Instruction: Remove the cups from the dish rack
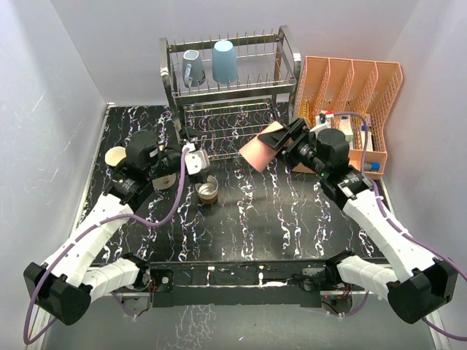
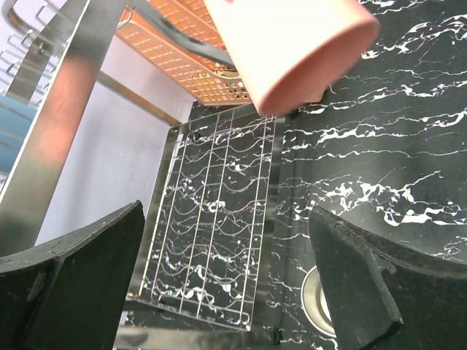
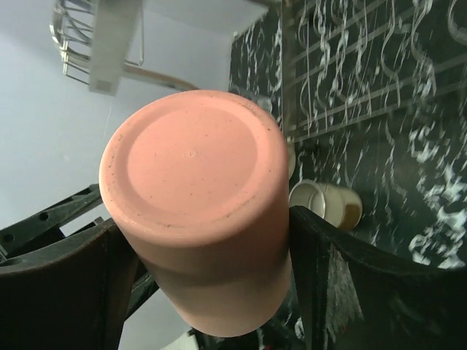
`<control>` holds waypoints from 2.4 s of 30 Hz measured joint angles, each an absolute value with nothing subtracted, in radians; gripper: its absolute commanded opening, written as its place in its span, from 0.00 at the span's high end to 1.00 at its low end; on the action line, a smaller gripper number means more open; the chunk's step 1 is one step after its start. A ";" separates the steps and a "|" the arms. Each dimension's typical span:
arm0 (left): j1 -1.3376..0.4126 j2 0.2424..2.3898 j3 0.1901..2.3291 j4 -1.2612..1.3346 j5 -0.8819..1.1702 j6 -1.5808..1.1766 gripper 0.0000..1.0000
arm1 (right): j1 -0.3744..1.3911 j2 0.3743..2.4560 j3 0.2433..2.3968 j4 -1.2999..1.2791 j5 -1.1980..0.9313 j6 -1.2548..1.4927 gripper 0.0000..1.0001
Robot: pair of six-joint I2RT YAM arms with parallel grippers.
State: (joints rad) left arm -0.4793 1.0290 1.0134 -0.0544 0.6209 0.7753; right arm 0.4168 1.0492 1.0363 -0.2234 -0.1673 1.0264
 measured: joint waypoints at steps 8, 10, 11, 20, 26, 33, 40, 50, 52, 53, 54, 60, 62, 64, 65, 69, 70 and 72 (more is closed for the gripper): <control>-0.574 1.039 0.995 0.001 0.636 0.842 0.17 | 0.426 1.043 0.818 -0.033 -0.281 1.351 0.70; -0.611 1.034 0.993 0.000 0.634 0.863 0.18 | 0.430 1.047 0.800 0.027 -0.293 1.415 0.71; -0.630 1.034 0.993 0.000 0.632 0.876 0.18 | 0.432 1.050 0.795 0.056 -0.299 1.440 0.70; -0.678 1.060 0.993 0.007 0.574 0.953 0.27 | 0.478 1.113 0.773 0.238 -0.330 1.602 0.70; -0.678 1.059 0.991 0.025 0.549 0.983 0.30 | 0.493 1.100 0.716 0.265 -0.339 1.633 0.70; -0.678 1.052 0.970 0.030 0.538 1.015 0.41 | 0.507 1.052 0.667 0.268 -0.336 1.659 0.70; -0.680 1.056 0.967 0.032 0.533 1.000 0.79 | 0.576 1.058 0.667 0.286 -0.309 1.679 0.69; -0.679 1.068 0.971 0.051 0.484 0.963 1.00 | 0.594 1.083 0.654 0.345 -0.294 1.687 0.02; -0.683 1.102 0.999 -0.001 0.477 0.949 1.00 | 0.591 1.082 0.636 0.341 -0.283 1.661 0.02; -0.683 1.123 1.020 -0.028 0.472 0.944 1.00 | 0.585 1.082 0.623 0.336 -0.280 1.646 0.02; -0.684 1.156 1.055 -0.069 0.462 0.937 1.00 | 0.577 1.081 0.612 0.323 -0.278 1.633 0.02; -0.690 1.324 1.206 -0.287 0.381 0.901 1.00 | 0.454 1.024 0.492 0.199 -0.247 1.507 0.02; -0.690 1.365 1.249 -0.347 0.350 0.898 1.00 | 0.408 0.993 0.440 0.121 -0.232 1.455 0.02; -0.690 1.402 1.288 -0.391 0.321 0.897 1.00 | 0.366 0.961 0.402 0.020 -0.210 1.402 0.02; -0.690 1.415 1.303 -0.409 0.313 0.897 1.00 | 0.351 0.944 0.394 -0.031 -0.199 1.377 0.02; -0.701 1.523 1.412 -0.532 0.268 0.899 1.00 | 0.318 0.855 0.406 -0.187 -0.139 1.277 0.02; -0.706 1.561 1.448 -0.566 0.258 0.900 1.00 | 0.312 0.838 0.422 -0.226 -0.122 1.253 0.02; -0.717 1.636 1.518 -0.628 0.236 0.902 1.00 | 0.305 0.820 0.467 -0.291 -0.088 1.210 0.02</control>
